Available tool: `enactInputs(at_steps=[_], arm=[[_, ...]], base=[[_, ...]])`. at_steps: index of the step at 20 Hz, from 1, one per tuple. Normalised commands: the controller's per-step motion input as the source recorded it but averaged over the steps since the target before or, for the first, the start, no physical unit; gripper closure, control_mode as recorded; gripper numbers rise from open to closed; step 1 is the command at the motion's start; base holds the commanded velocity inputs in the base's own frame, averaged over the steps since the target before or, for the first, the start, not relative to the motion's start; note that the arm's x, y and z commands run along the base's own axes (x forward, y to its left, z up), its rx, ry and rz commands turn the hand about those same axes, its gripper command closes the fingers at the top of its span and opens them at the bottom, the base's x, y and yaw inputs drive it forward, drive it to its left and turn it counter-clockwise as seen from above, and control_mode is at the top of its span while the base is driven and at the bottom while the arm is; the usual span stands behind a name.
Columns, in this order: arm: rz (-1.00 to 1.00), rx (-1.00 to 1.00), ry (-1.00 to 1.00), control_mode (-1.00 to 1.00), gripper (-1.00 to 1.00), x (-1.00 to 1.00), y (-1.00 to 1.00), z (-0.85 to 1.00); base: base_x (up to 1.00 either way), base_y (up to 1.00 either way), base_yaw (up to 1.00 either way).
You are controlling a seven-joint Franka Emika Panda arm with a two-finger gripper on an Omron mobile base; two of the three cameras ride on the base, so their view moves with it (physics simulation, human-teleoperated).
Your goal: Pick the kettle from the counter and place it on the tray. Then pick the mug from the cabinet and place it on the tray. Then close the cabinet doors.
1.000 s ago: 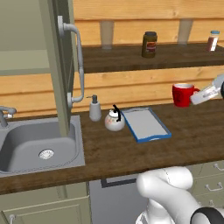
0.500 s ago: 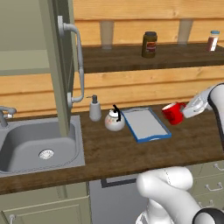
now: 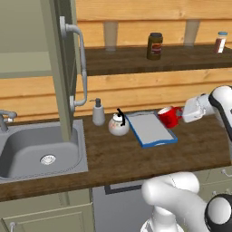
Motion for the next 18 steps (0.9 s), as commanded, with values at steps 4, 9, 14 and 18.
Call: enactInputs(at_steps=[4,9,14,18], arm=[[0.25,0.14,0.0,-1.0,1.0,0.6,0.0,-0.08],[0.19,0.07,0.0,-1.0,1.0,0.59,-0.03,-0.12],[0.19,0.02,-0.03,-1.0,1.0,0.4,-0.05,-0.41],[0.1,0.0,-0.12,-1.0,1.0,0.34,-0.16,-0.33]], base=[[0.0,0.0,0.0],[0.0,0.0,0.0],[0.0,0.0,0.0],[0.0,0.0,0.0]])
